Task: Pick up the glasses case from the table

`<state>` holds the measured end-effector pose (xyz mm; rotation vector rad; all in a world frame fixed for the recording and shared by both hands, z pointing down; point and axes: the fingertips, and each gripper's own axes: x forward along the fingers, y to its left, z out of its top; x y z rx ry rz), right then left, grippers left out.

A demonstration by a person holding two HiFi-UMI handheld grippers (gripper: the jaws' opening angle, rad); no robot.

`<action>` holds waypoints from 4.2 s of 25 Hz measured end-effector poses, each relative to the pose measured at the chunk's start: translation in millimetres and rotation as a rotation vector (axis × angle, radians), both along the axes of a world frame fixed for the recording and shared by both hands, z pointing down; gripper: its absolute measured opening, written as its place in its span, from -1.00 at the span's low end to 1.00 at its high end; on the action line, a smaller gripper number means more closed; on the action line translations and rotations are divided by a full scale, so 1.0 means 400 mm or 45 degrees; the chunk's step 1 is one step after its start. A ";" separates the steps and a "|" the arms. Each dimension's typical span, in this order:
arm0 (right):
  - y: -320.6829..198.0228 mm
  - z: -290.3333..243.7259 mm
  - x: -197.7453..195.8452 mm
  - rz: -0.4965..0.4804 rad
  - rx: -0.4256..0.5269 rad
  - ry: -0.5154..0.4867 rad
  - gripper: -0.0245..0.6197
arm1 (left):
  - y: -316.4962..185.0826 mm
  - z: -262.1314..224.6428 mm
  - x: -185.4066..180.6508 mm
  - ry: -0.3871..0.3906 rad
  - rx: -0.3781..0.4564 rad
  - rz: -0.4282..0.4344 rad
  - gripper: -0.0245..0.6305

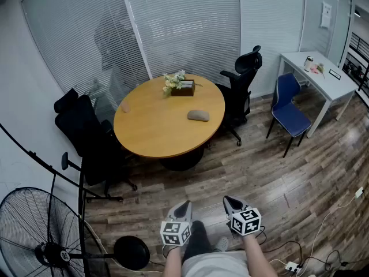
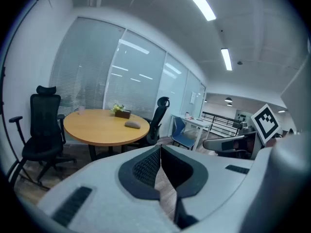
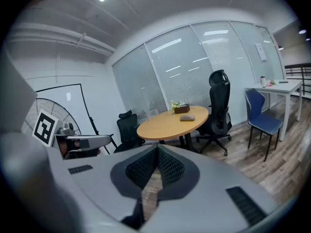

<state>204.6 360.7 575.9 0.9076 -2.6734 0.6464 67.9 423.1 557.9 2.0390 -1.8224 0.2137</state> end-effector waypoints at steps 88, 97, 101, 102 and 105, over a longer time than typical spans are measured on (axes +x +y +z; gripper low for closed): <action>-0.914 0.137 -0.468 0.145 -0.116 0.091 -0.09 | -1.016 0.020 -0.600 -0.004 0.001 0.168 -0.31; -1.108 0.125 -0.487 0.123 -0.114 0.091 -0.09 | -1.208 0.021 -0.589 -0.040 -0.026 0.202 -0.31; -1.189 0.124 -0.497 0.082 -0.082 0.153 -0.09 | -1.283 0.027 -0.589 -0.061 -0.037 0.208 -0.31; -1.207 0.124 -0.500 0.073 -0.078 0.155 -0.09 | -1.301 0.030 -0.589 -0.062 -0.038 0.208 -0.31; -1.262 0.121 -0.505 0.054 -0.076 0.151 -0.09 | -1.358 0.031 -0.586 -0.065 -0.036 0.209 -0.31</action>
